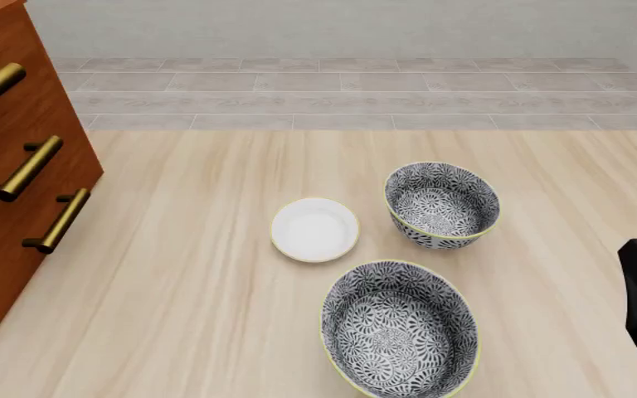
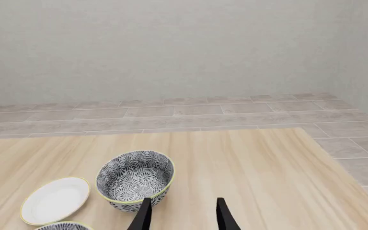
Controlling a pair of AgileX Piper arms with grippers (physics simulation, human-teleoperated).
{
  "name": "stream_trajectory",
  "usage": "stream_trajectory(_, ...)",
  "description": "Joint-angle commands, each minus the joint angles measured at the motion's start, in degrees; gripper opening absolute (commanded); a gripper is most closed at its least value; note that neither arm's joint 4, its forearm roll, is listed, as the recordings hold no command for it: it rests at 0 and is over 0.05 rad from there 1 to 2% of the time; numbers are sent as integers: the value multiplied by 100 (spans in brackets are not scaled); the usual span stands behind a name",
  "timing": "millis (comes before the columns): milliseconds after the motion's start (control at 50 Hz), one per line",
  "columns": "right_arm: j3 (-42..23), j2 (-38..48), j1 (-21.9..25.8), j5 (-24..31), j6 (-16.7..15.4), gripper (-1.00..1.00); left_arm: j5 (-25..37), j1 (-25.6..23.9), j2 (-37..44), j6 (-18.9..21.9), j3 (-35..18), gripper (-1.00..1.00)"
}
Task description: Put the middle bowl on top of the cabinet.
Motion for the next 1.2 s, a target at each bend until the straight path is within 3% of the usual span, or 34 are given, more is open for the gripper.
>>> stream_trajectory(20, 1, -52, 1, 48, 7, 100, 1, -52, -91, -58, -28, 100)
stream_trajectory(1200, -9, -105, -46, 86, 84, 100, 278, 292, -864, 39, -861, 100)
